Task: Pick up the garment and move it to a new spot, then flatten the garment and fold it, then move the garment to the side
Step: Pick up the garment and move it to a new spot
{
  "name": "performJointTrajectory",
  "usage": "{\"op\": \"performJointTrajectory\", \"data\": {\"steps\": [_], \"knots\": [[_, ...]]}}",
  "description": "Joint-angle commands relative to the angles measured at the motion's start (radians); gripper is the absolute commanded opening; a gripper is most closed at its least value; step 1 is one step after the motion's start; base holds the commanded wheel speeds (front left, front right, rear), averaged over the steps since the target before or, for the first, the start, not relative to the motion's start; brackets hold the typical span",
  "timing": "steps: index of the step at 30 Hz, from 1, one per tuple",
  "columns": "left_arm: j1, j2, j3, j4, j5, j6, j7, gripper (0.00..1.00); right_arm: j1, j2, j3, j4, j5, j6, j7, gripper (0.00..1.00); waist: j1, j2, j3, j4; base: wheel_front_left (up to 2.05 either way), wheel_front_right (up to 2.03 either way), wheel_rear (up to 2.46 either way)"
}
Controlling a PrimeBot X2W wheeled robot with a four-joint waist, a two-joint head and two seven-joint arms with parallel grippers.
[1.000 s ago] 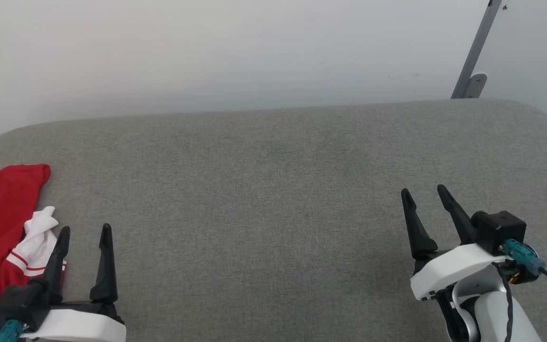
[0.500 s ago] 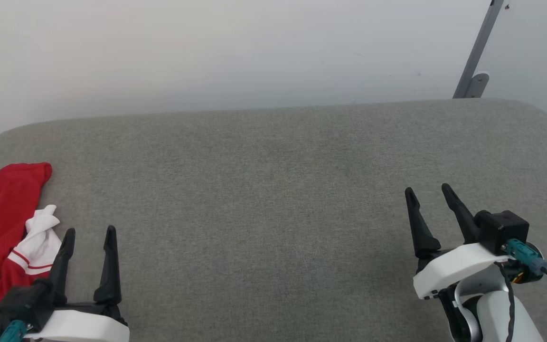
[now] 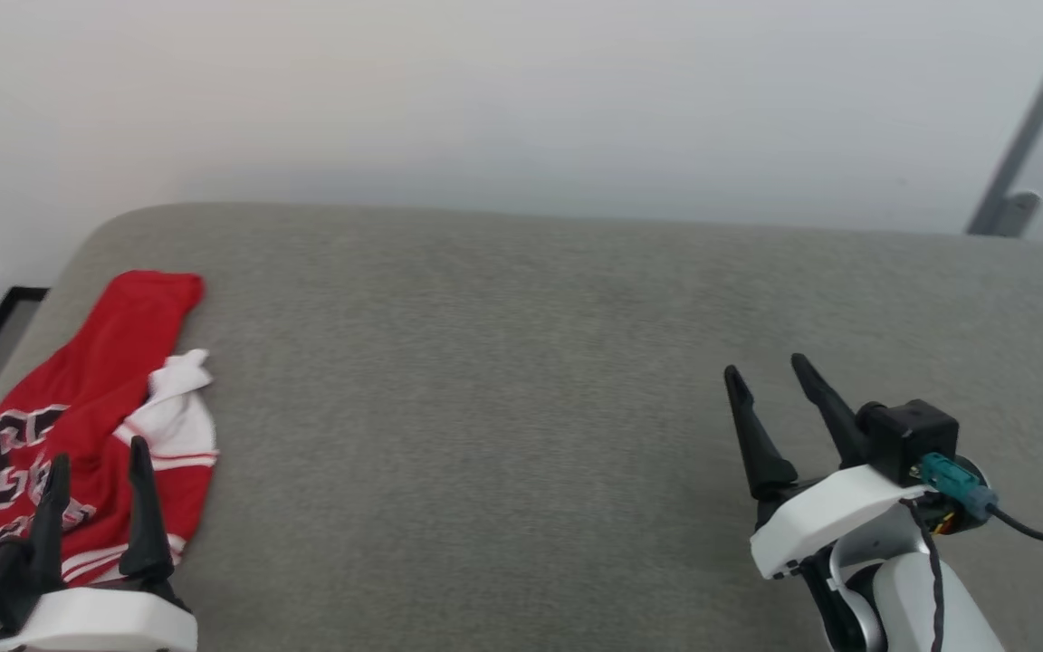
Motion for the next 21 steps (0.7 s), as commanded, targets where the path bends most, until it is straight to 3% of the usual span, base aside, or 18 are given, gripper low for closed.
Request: {"op": "performJointTrajectory", "data": {"steps": [1, 9, 21], "knots": [[0.018, 0.005, 0.012, -0.009, -0.009, 0.010, 0.004, 1.00, -0.004, 0.000, 0.015, 0.004, 0.008, 0.000, 0.001, 1.00, -0.0001, 0.0000, -0.015, 0.052, 0.00, 0.00, 0.00], [0.061, 0.022, 0.050, -0.042, -0.028, 0.038, 0.017, 1.00, -0.008, 0.001, 0.079, 0.024, 0.032, 0.000, 0.006, 1.00, -0.0001, 0.0000, -0.042, 0.186, 0.00, 0.00, 0.00], [0.104, 0.010, 0.062, -0.079, -0.049, 0.060, 0.028, 1.00, -0.017, 0.000, 0.134, 0.043, 0.075, 0.000, 0.002, 1.00, -0.0001, 0.0000, -0.053, 0.308, 0.00, 0.00, 0.00]]}}
